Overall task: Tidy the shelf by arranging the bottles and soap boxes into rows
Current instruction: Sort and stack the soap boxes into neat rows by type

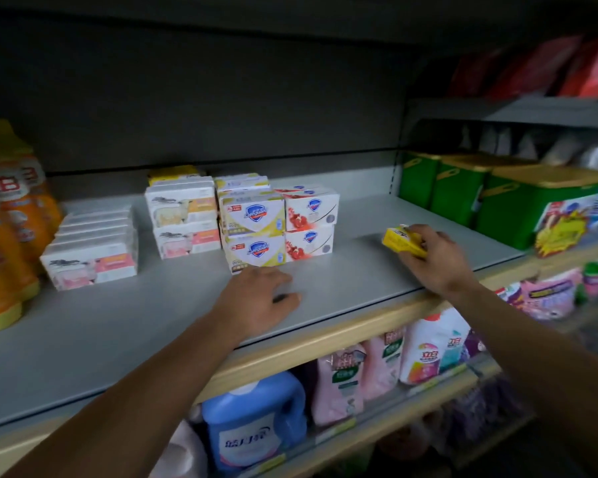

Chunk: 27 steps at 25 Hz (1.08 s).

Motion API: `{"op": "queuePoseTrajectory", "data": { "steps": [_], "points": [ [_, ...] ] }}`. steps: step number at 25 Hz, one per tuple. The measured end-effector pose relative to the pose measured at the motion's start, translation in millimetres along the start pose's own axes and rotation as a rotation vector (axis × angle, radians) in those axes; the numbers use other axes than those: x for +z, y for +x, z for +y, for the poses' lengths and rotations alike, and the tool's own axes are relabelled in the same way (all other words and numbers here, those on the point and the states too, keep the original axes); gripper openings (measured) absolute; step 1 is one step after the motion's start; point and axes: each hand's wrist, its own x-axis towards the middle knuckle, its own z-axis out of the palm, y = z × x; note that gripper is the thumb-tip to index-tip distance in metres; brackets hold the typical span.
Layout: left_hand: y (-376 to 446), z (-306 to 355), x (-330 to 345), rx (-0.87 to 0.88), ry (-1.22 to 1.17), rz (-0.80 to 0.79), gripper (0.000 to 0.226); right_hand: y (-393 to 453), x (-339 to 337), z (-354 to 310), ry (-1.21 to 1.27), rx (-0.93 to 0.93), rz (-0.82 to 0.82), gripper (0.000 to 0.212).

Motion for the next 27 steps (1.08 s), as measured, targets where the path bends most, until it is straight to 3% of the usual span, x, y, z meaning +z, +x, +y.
{"op": "queuePoseTrajectory", "data": {
  "steps": [5, 9, 11, 14, 16, 19, 23, 27],
  "points": [
    [-1.3, 2.7, 0.3, -0.018, -0.035, 0.033, 0.061, 21.3, 4.3, 30.8, -0.135, 0.122, -0.108, 0.054],
    [-0.3, 1.8, 1.0, -0.013, -0.052, 0.064, 0.045, 21.9, 1.8, 26.5, -0.328, 0.142, -0.139, 0.061],
    [-0.9, 1.7, -0.3, -0.028, -0.084, 0.072, 0.041, 18.2, -1.5, 6.0, -0.352, 0.062, -0.064, 0.062],
    [-2.0, 0.6, -10.2, -0.099, -0.226, 0.177, 0.031, 3.1, 6.2, -54.8, -0.132, -0.189, 0.0, 0.051],
    [-4.6, -7.3, -23.9, -0.151, -0.304, 0.297, 0.024, -16.3, 22.3, -100.7, 0.013, -0.306, -0.059, 0.047],
    [-14.2, -39.2, -53.0, -0.207, -0.19, 0.414, 0.022, -43.4, 57.1, -160.3, 0.15, -0.449, -0.206, 0.045],
    [-29.3, -91.0, -90.5, -0.296, -0.003, 0.472, 0.03, -57.1, 100.0, -206.4, 0.05, -0.524, -0.436, 0.055],
    [-19.3, -126.0, -105.6, -0.391, 0.046, 0.474, 0.042, -59.3, 122.0, -208.3, -0.054, -0.572, -0.47, 0.059]
  ]
}}
